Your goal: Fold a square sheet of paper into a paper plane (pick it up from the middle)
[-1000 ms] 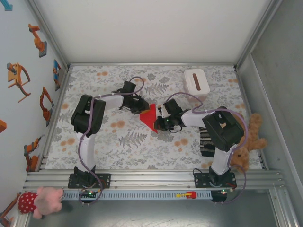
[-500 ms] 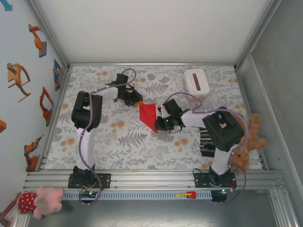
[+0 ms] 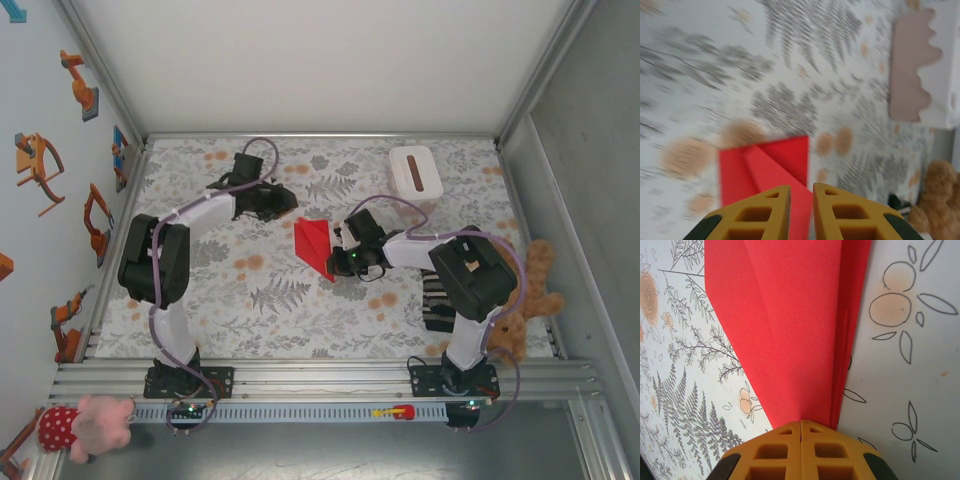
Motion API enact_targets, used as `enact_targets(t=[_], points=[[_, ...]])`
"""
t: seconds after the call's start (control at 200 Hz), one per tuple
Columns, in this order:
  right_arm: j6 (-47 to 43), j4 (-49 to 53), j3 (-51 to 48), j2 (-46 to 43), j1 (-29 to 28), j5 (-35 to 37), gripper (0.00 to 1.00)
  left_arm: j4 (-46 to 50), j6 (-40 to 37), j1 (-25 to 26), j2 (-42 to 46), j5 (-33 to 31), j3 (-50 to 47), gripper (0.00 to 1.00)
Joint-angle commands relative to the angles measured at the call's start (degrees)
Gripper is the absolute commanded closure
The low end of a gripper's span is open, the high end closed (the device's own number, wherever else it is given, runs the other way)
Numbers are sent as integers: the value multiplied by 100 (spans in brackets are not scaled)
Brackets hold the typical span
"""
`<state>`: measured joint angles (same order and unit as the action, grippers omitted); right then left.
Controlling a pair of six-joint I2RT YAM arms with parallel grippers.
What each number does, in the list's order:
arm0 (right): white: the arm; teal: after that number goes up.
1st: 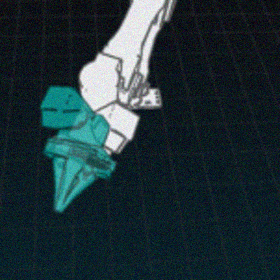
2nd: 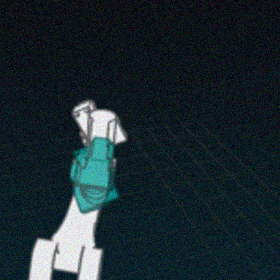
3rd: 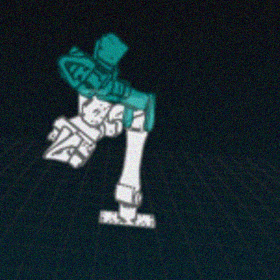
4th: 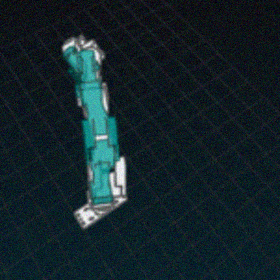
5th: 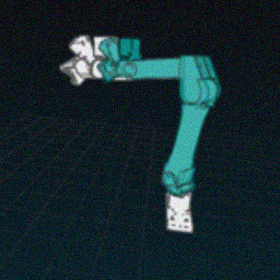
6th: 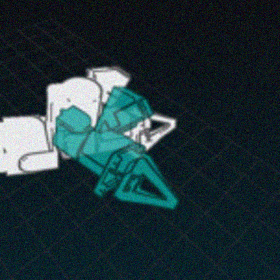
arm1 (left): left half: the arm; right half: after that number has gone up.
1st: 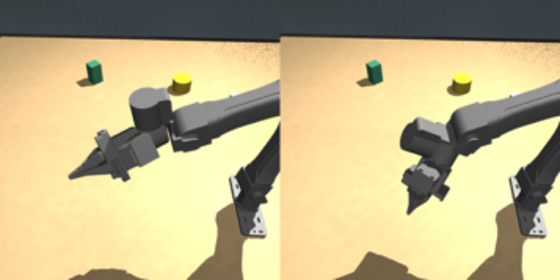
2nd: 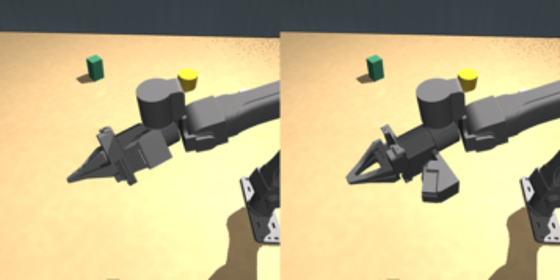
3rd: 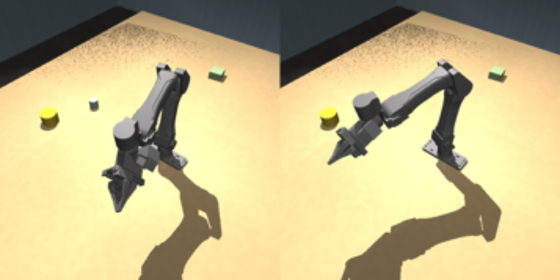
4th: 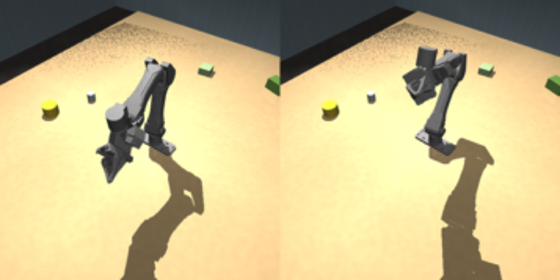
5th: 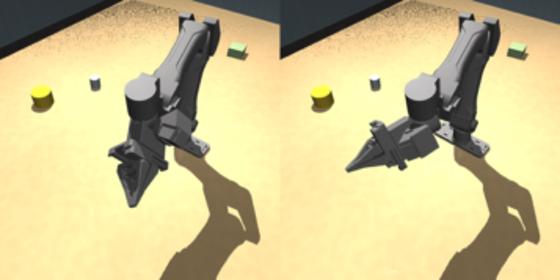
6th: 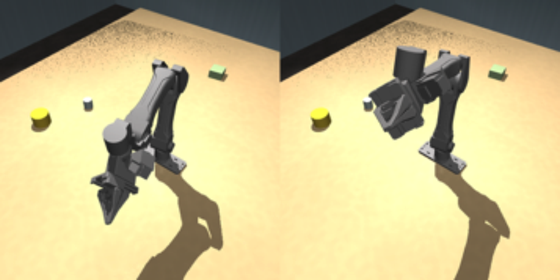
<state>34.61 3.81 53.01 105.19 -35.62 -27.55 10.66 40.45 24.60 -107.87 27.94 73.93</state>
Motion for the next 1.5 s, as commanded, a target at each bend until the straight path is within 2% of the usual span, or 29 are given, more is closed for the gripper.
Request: enact_targets(t=[0.0, 0.2, 0.451, 0.646, 0.836, 1.102, 1.497], points=[[-82, 1341, -308, 309, -7, 524, 100, -289, 302, 294, -91, 195, -308, 81], [-78, 1231, -325, 318, -7, 437, 100, -200, 446, 618, -668, 282, -59, 84], [53, 955, -386, 164, 45, 137, 100, 248, 385, 620, -1138, -122, 228, 86], [374, 309, -350, -363, 89, -253, 100, 699, 435, 624, -1410, -386, 321, 87], [695, -217, -147, -710, 131, -93, 100, 1033, 495, 624, -1557, -569, 408, 87], [921, -573, 371, 83, 198, -443, 100, 1210, 578, 623, -1701, -660, 428, 87], [459, 49, 818, 673, 187, -534, 100, 1610, 762, 625, -1882, -856, 559, 88]])
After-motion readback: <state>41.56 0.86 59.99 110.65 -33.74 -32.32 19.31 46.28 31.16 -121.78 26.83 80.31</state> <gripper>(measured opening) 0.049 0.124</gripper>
